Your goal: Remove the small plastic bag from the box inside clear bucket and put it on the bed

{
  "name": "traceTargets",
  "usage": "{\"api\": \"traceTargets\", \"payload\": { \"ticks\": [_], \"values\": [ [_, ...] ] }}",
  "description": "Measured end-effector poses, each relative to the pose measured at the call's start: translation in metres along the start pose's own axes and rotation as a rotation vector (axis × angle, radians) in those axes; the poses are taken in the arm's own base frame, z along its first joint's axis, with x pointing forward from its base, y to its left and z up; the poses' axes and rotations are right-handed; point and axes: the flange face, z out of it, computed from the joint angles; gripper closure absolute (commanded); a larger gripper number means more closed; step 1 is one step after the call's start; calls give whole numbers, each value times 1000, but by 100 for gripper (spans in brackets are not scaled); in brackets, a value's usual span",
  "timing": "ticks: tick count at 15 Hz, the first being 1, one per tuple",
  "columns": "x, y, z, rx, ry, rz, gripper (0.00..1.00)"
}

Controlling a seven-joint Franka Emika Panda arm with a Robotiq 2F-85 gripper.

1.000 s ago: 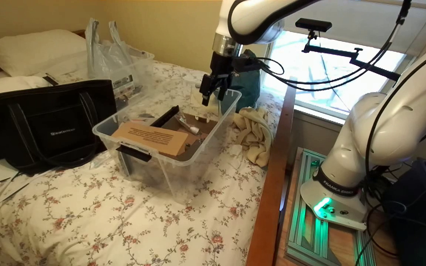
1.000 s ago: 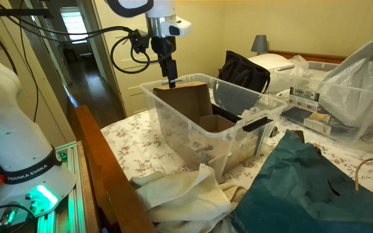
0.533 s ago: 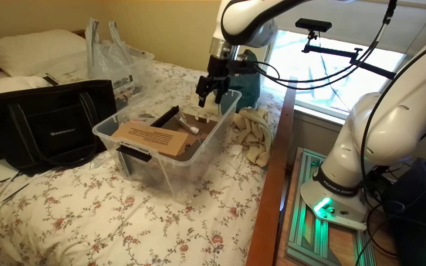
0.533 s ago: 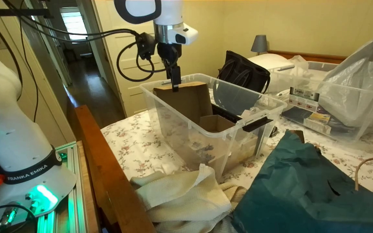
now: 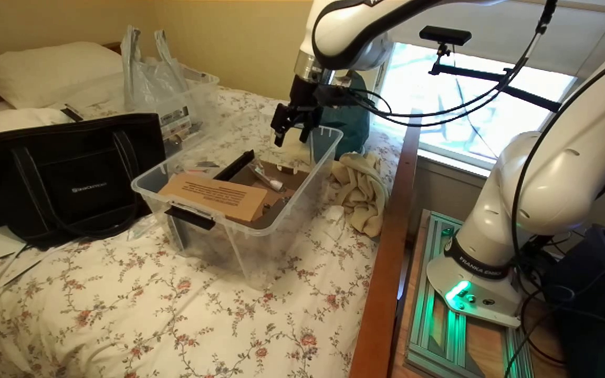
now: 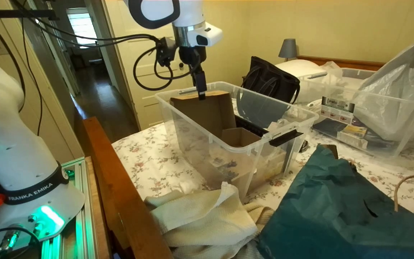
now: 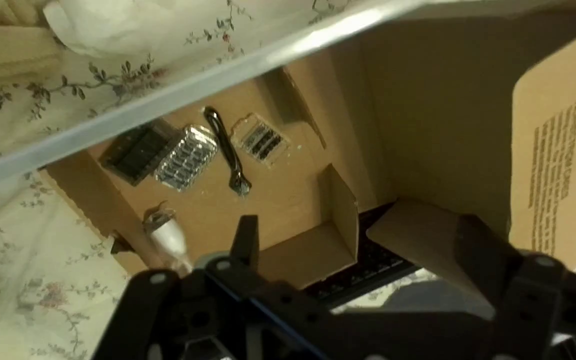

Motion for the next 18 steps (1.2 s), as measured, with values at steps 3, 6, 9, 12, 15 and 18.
{"api": "traceTargets", "payload": {
  "ticks": [3,6,9,12,15,18],
  "values": [
    [12,-14,11,-24,118,9,0],
    [19,-23,30,-82,175,-1,0],
    [27,-25,48,-156,186,-10,0],
    [37,-26,65,-207,184,-11,0],
    [48,-26,81,-244,173,-9,0],
    [58,-23,101,-271,143,-11,0]
  ]
}}
